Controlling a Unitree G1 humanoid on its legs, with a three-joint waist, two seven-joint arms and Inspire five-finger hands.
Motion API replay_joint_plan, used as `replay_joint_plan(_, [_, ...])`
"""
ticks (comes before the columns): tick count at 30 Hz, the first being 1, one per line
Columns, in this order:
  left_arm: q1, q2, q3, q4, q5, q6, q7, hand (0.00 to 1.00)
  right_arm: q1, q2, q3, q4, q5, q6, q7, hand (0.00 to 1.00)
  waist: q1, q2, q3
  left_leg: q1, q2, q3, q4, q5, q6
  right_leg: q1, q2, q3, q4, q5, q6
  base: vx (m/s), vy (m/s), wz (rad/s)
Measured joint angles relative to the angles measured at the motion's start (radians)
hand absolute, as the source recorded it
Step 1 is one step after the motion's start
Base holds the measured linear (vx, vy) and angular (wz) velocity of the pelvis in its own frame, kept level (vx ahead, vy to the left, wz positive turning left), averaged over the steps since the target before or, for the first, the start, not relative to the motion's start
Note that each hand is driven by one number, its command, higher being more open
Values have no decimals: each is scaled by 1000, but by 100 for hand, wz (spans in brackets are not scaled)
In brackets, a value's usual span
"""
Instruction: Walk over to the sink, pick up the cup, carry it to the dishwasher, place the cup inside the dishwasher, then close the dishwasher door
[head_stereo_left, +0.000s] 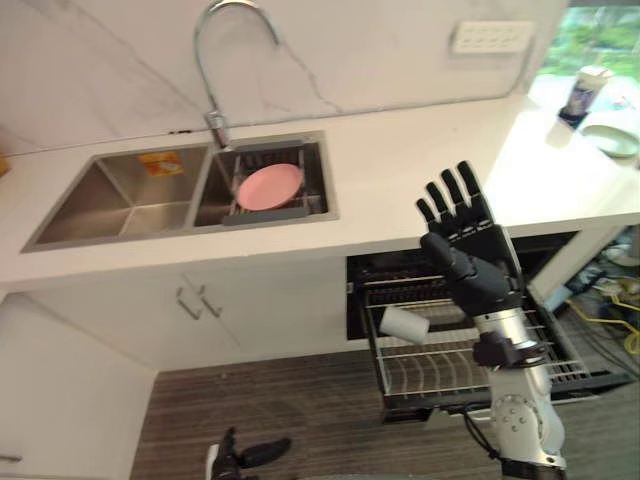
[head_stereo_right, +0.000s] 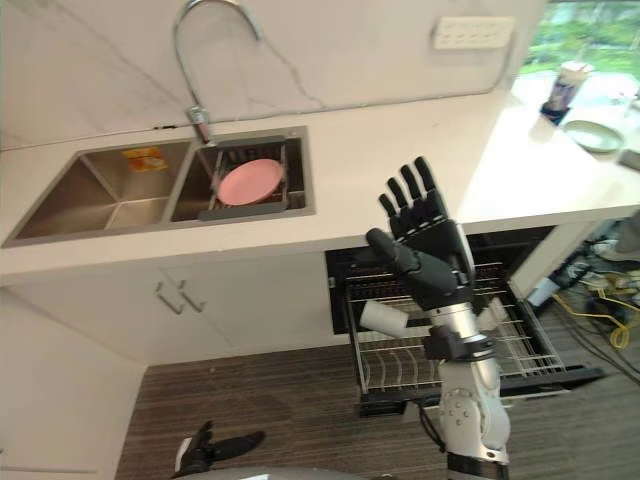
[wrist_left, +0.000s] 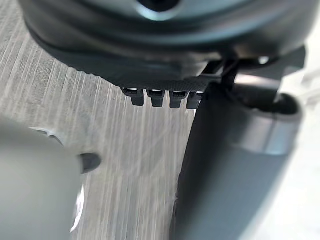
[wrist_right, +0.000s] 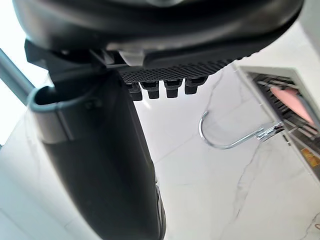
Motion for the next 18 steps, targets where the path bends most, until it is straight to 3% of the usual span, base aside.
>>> replay_joint_plan(4, [-4,17,-20,-1,-19,-2,-25,100,1,10,74,17,-7,1,8,100,-2,-16,12,16,-24,3,2,-12,19,-47,-61,83,132,-31,2,-8,80,-1])
replay_joint_plan(5, [-4,23,-22,3,-43,-1,-31,100,11,22,96,30,-11,1,9,100,-2,-26,20,26,-38,3,3,-20,30,-80,-85,177,217,-48,-20,-47,103,-2])
replay_joint_plan(7, [-5,34,-40,5,-52,-1,-42,100,34,34,100,29,-11,-1,9,100,-21,-38,30,24,-46,-36,25,-32,43,-135,-84,333,338,-73,-80,-53,58,53])
replay_joint_plan(8, [-6,54,-62,6,-55,1,-45,100,67,44,99,25,-11,-4,7,100,-49,-34,35,10,-41,-95,46,-45,49,-160,-28,494,380,-111,-53,-42,-70,176])
replay_joint_plan(9, [-8,76,-80,9,-53,13,-54,100,130,51,101,-3,-12,-9,-23,100,-80,-53,46,-29,-39,-189,80,-48,48,-174,77,671,351,-152,-20,-25,-101,196])
replay_joint_plan(11, [-26,103,-80,-2,-35,26,-72,100,161,62,105,-34,-12,-14,-58,100,-71,-108,51,-42,-86,-223,84,-35,35,-200,91,735,240,-102,-24,9,-77,109])
replay_joint_plan(12, [-51,108,-80,12,-5,34,-73,100,157,56,104,-30,-12,-15,-65,100,-55,-118,52,-39,-101,-226,76,-26,30,-195,76,737,214,-125,5,66,-54,20])
replay_joint_plan(13, [-49,102,-88,10,2,45,-72,100,161,50,98,-29,-13,-15,-68,100,-56,-96,52,-36,-83,-230,62,-19,28,-166,93,732,147,-94,2,83,-53,6])
replay_joint_plan(16, [-41,102,-96,11,-42,46,-103,100,168,52,6,-32,-5,-15,-62,100,-59,-77,45,-29,-51,-216,16,-2,23,-123,122,740,25,-30,-9,94,-11,-14])
replay_joint_plan(17, [-38,86,-97,45,-60,3,-136,100,226,69,-43,-99,12,-15,-49,100,-85,-58,53,7,-34,-193,1,-12,15,-86,141,763,-4,-29,-19,61,-17,-8])
replay_joint_plan(18, [-38,86,-97,45,-60,3,-136,100,226,69,-43,-99,12,-15,-49,100,-85,-58,53,7,-34,-193,1,-12,15,-86,141,763,-4,-29,-19,0,0,0])
